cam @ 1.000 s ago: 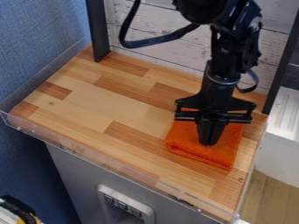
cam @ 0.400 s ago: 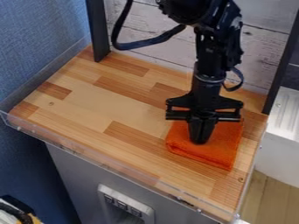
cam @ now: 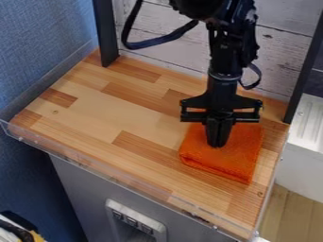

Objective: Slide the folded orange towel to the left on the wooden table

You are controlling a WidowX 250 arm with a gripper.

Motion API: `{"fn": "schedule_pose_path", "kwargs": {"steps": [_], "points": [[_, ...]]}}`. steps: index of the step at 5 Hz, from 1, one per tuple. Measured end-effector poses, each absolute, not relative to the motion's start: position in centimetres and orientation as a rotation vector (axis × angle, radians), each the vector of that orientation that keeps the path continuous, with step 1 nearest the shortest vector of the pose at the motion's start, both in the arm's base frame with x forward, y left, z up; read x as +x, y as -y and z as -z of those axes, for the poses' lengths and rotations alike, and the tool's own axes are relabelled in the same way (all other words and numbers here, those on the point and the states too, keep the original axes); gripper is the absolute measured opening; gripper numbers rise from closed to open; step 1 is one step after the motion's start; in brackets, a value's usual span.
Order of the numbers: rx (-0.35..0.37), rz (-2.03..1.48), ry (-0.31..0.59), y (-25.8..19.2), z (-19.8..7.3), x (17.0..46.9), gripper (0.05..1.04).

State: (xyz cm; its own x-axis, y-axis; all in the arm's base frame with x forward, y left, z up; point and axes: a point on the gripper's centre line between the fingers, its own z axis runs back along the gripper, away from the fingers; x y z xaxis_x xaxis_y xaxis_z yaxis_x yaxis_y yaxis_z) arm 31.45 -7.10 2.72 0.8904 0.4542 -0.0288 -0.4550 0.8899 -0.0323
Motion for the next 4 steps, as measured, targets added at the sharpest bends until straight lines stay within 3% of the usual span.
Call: {"fn": "schedule_pose_path", "kwargs": {"steps": [4], "points": [[-0.026,-0.348,0.048,6.2,-0.8,31.4,0.059]]}}
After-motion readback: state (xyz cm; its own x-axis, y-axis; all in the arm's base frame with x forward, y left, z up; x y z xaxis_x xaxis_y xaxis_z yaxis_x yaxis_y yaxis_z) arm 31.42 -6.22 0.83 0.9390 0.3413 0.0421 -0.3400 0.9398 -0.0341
